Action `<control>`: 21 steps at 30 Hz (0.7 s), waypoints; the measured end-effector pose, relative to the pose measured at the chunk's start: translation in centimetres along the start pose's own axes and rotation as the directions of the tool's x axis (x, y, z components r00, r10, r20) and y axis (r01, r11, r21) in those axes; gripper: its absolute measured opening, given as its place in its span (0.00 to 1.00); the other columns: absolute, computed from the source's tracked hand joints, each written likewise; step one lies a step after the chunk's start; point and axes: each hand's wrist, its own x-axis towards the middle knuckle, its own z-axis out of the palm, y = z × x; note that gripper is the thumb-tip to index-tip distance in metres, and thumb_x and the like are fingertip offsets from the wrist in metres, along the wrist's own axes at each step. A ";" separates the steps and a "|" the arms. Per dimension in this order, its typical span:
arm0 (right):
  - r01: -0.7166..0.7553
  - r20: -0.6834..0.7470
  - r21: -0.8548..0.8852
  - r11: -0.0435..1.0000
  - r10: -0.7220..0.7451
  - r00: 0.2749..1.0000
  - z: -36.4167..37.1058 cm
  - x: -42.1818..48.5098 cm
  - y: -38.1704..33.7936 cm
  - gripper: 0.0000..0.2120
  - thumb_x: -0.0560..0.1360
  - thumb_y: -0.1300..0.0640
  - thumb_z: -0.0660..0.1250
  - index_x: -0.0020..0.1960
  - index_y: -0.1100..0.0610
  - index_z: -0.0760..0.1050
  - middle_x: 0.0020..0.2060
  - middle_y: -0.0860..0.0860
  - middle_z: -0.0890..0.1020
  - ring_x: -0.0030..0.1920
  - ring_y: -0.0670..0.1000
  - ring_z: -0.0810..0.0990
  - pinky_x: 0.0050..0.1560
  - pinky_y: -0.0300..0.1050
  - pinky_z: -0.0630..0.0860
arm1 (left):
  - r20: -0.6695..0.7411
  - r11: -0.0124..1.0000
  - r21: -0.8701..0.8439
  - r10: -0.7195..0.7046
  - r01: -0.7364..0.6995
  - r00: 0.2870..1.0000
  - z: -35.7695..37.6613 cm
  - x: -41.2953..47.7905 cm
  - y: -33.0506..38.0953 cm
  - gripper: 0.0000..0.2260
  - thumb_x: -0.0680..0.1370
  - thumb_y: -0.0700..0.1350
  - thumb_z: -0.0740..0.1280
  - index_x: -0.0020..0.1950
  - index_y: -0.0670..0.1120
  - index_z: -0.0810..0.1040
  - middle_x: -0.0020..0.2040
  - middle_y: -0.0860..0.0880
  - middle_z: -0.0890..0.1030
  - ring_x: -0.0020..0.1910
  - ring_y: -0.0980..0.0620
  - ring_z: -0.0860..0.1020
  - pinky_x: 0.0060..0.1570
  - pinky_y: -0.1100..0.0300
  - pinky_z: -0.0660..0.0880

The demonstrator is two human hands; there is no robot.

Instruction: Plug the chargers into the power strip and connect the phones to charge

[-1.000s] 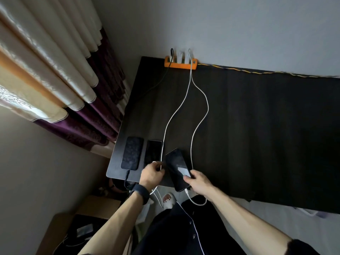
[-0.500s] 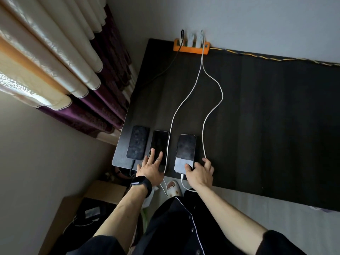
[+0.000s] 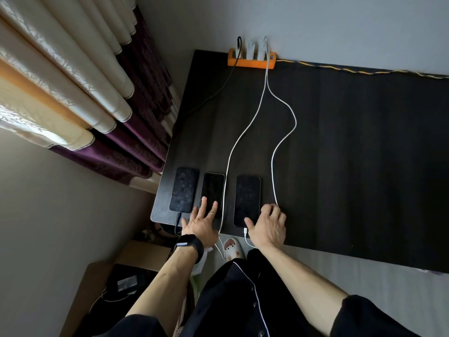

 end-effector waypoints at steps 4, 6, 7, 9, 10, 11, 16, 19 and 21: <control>0.272 0.146 -0.171 0.947 -0.249 0.958 0.3 -0.1 0.9 0.39 0.74 0.36 0.65 0.79 0.40 0.52 0.79 0.56 0.57 0.74 0.62 0.61 0.63 0.56 0.74 | 0.001 1.000 -0.001 0.003 -0.003 1.000 0.0 0.1 0.0 0.36 0.80 0.55 0.61 0.80 0.60 0.41 0.81 0.53 0.34 0.81 0.44 0.44 0.76 0.35 0.48; 0.298 0.188 -0.225 0.928 -0.259 0.947 0.4 -0.1 0.9 0.40 0.75 0.35 0.64 0.80 0.39 0.47 0.81 0.57 0.53 0.76 0.63 0.57 0.63 0.56 0.74 | 0.000 1.000 0.008 0.004 -0.004 1.000 0.1 0.0 0.0 0.36 0.80 0.55 0.62 0.80 0.60 0.40 0.81 0.52 0.33 0.81 0.44 0.43 0.76 0.35 0.48; 0.286 0.192 -0.226 0.931 -0.246 0.950 0.3 -0.1 0.6 0.40 0.75 0.36 0.64 0.80 0.40 0.46 0.81 0.57 0.53 0.77 0.63 0.56 0.63 0.56 0.75 | -0.003 1.000 0.015 0.005 -0.005 1.000 0.1 0.1 0.0 0.37 0.80 0.55 0.62 0.80 0.60 0.40 0.80 0.52 0.33 0.81 0.44 0.43 0.76 0.35 0.48; 0.260 0.207 -0.208 0.943 -0.218 0.954 0.2 -0.2 0.1 0.40 0.76 0.37 0.65 0.80 0.40 0.47 0.81 0.57 0.51 0.78 0.64 0.54 0.62 0.56 0.77 | -0.010 1.000 0.023 0.005 -0.005 1.000 0.1 0.0 0.1 0.37 0.80 0.54 0.62 0.80 0.60 0.40 0.80 0.52 0.33 0.81 0.44 0.43 0.76 0.35 0.48; 0.245 0.215 -0.195 0.950 -0.202 0.955 0.2 -0.2 -0.2 0.40 0.77 0.38 0.65 0.80 0.40 0.46 0.81 0.57 0.51 0.78 0.64 0.53 0.62 0.57 0.77 | -0.009 1.000 0.028 0.004 -0.003 1.000 0.0 0.0 0.2 0.37 0.80 0.55 0.62 0.80 0.60 0.40 0.80 0.53 0.33 0.81 0.44 0.43 0.76 0.35 0.48; 0.233 0.224 -0.185 0.955 -0.190 0.956 0.2 -0.2 -0.4 0.40 0.77 0.38 0.65 0.80 0.40 0.46 0.81 0.56 0.50 0.79 0.64 0.52 0.62 0.57 0.77 | -0.008 1.000 0.026 0.003 -0.003 1.000 0.0 0.0 0.2 0.37 0.80 0.55 0.62 0.80 0.60 0.40 0.80 0.52 0.33 0.81 0.44 0.43 0.76 0.35 0.48; 0.206 0.217 -0.136 0.969 -0.174 0.961 0.1 -0.3 -0.7 0.39 0.77 0.38 0.65 0.80 0.40 0.47 0.81 0.55 0.50 0.80 0.63 0.50 0.62 0.57 0.77 | -0.003 0.999 0.037 -0.008 0.008 1.000 -0.3 -0.1 0.3 0.37 0.80 0.56 0.62 0.80 0.60 0.41 0.81 0.53 0.34 0.81 0.45 0.45 0.77 0.36 0.48; 0.208 0.229 -0.107 0.972 -0.179 0.957 0.0 -0.1 -0.6 0.39 0.76 0.37 0.66 0.80 0.39 0.48 0.81 0.55 0.52 0.79 0.63 0.51 0.64 0.57 0.75 | -0.005 0.999 0.053 -0.014 0.014 1.000 -0.4 0.0 0.3 0.36 0.80 0.56 0.61 0.80 0.60 0.42 0.81 0.52 0.36 0.81 0.44 0.46 0.77 0.37 0.49; 0.245 0.269 -0.047 0.968 -0.224 0.937 -1.1 0.1 -0.2 0.38 0.76 0.37 0.66 0.79 0.38 0.52 0.81 0.55 0.53 0.79 0.63 0.52 0.70 0.57 0.70 | -0.029 0.998 0.058 -0.025 0.027 0.999 -0.6 0.2 0.4 0.35 0.79 0.56 0.61 0.81 0.60 0.44 0.82 0.52 0.39 0.81 0.44 0.46 0.77 0.37 0.50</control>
